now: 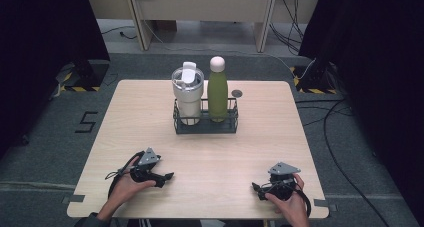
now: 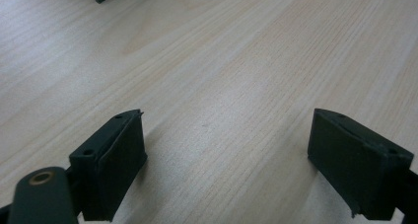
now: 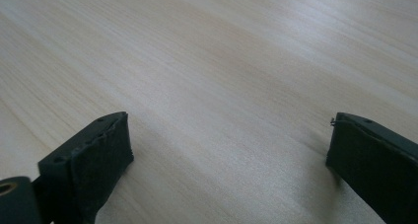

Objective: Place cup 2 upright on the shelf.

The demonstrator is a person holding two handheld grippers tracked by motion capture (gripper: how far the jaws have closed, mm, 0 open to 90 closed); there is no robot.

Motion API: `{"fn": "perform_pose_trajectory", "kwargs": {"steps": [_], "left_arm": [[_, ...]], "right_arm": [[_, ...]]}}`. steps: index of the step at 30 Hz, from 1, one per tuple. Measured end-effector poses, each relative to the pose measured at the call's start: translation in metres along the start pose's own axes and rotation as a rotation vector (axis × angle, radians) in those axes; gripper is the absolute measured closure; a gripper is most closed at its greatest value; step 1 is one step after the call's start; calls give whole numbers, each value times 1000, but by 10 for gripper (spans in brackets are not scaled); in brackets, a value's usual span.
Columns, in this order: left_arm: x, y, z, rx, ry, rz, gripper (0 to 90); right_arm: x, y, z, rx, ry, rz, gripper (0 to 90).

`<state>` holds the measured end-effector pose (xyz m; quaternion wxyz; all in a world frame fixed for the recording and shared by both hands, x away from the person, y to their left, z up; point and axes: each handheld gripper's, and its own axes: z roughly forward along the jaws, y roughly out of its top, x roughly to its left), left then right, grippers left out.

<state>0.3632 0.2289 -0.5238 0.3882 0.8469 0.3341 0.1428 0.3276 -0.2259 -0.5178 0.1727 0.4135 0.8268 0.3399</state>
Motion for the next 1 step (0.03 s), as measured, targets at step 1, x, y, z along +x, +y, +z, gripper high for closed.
{"fn": "perform_pose_trajectory", "kwargs": {"steps": [1], "left_arm": [[0,0,0,0,0,0,134]], "right_arm": [[0,0,0,4,-4,4,20]]}}
